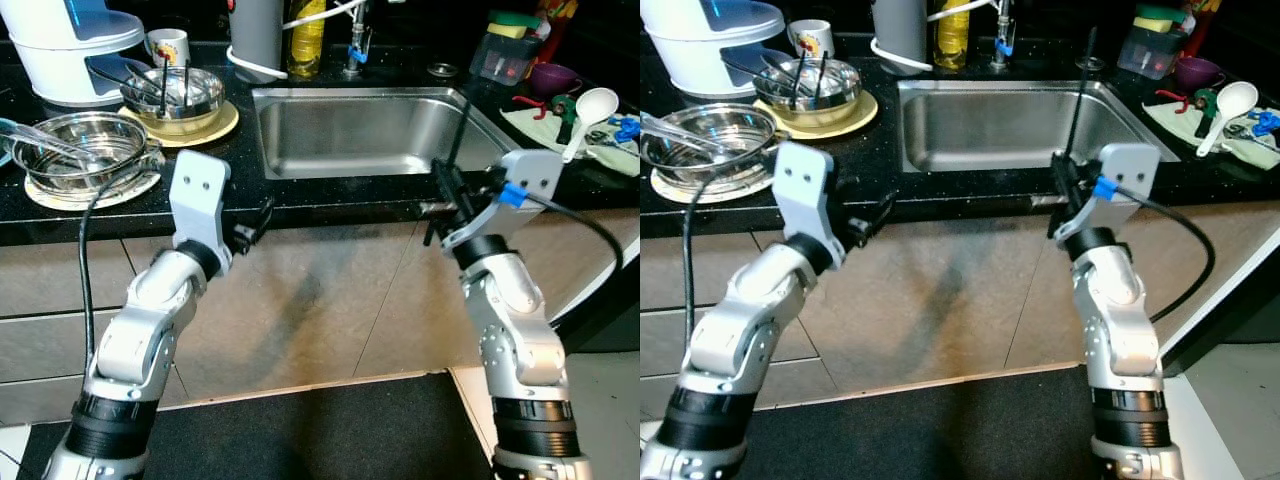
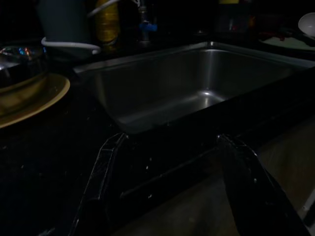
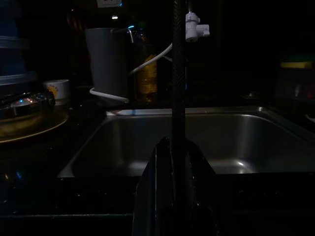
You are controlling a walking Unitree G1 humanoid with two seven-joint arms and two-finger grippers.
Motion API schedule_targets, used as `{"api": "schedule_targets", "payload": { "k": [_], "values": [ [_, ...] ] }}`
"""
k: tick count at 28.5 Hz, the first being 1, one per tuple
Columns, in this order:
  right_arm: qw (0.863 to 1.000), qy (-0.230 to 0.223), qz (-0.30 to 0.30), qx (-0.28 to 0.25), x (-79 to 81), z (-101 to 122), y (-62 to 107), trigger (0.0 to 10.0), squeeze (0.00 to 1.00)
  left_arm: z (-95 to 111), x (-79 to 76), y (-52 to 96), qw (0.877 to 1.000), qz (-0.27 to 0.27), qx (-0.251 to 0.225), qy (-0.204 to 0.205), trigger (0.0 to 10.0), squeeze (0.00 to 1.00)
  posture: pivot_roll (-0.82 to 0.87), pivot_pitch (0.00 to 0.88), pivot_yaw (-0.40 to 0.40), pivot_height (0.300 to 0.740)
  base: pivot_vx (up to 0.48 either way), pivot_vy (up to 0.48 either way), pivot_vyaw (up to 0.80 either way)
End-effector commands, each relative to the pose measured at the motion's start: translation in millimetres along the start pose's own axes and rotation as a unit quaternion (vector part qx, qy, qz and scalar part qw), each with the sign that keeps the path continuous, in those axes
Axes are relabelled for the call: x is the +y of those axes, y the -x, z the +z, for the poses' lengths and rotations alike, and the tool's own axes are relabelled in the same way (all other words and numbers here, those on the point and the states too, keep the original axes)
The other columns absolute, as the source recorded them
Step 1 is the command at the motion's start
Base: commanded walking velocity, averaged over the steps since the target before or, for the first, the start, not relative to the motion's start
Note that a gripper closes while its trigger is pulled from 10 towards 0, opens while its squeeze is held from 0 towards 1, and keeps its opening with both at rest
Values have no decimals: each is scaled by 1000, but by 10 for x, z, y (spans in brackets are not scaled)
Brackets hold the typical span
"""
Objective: Kitchen organization
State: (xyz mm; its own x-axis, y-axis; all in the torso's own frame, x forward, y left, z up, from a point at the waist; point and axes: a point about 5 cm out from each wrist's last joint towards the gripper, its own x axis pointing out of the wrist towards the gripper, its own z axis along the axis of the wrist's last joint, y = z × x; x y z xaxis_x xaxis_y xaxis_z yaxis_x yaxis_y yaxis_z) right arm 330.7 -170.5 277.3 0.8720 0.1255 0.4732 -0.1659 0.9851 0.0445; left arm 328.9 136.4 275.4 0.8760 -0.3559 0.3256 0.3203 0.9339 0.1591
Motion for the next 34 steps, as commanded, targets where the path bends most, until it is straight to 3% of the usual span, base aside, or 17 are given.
{"api": "schedule_targets", "payload": {
  "k": [1, 8, 34],
  "values": [
    [1000, 3, -3, -1, -33, 32, -18, 10000, 0, -32, -44, -30, 1000, -12, 4, -2, 10000, 0, -104, 148, -52, 740, 0, 0, 0],
    [1000, 1, -2, 1, -13, 30, -19, 10000, 0, 1, -48, -61, 1000, -20, -8, 2, 10000, 0, -104, 148, -52, 740, 77, 0, 0],
    [1000, -6, -4, 1, 15, 6, 1, 10000, 0, 37, -39, -102, 999, -34, -20, -4, 10000, 0, -100, 149, -47, 740, 375, 0, 0]
  ]
}}
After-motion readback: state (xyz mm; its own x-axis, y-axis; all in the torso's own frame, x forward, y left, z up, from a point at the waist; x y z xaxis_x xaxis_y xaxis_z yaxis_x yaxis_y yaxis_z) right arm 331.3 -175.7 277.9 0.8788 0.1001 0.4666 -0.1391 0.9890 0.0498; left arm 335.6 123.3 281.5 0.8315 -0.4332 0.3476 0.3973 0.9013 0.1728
